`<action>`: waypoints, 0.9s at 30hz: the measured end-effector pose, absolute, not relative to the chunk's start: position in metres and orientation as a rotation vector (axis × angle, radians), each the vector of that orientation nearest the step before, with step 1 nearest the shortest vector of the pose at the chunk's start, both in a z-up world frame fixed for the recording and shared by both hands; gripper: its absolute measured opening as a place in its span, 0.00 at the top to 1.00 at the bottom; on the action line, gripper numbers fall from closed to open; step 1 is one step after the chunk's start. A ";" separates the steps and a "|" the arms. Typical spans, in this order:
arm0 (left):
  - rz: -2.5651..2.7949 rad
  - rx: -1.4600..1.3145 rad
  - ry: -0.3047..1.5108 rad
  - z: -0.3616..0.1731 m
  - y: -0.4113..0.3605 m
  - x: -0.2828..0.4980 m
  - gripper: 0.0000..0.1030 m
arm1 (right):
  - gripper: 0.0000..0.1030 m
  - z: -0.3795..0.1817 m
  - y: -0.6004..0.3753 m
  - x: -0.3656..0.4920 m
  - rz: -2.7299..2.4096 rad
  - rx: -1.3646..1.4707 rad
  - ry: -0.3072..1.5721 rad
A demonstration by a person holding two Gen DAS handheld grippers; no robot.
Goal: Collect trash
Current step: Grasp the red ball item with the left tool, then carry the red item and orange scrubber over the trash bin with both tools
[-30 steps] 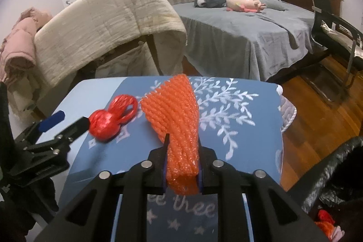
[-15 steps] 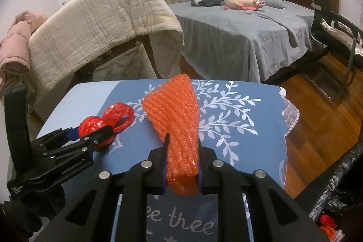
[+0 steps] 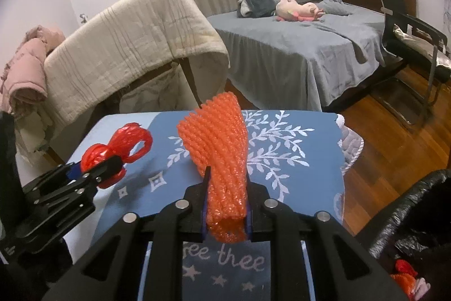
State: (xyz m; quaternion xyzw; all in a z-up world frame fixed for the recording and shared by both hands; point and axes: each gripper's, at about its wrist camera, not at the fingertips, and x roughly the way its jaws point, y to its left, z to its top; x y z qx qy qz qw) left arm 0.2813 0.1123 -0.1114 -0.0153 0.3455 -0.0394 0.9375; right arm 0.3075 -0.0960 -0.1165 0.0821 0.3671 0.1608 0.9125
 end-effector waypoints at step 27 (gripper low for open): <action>-0.079 -0.075 0.638 -0.054 0.074 0.154 0.65 | 0.82 -0.055 -0.146 0.181 0.371 0.121 0.664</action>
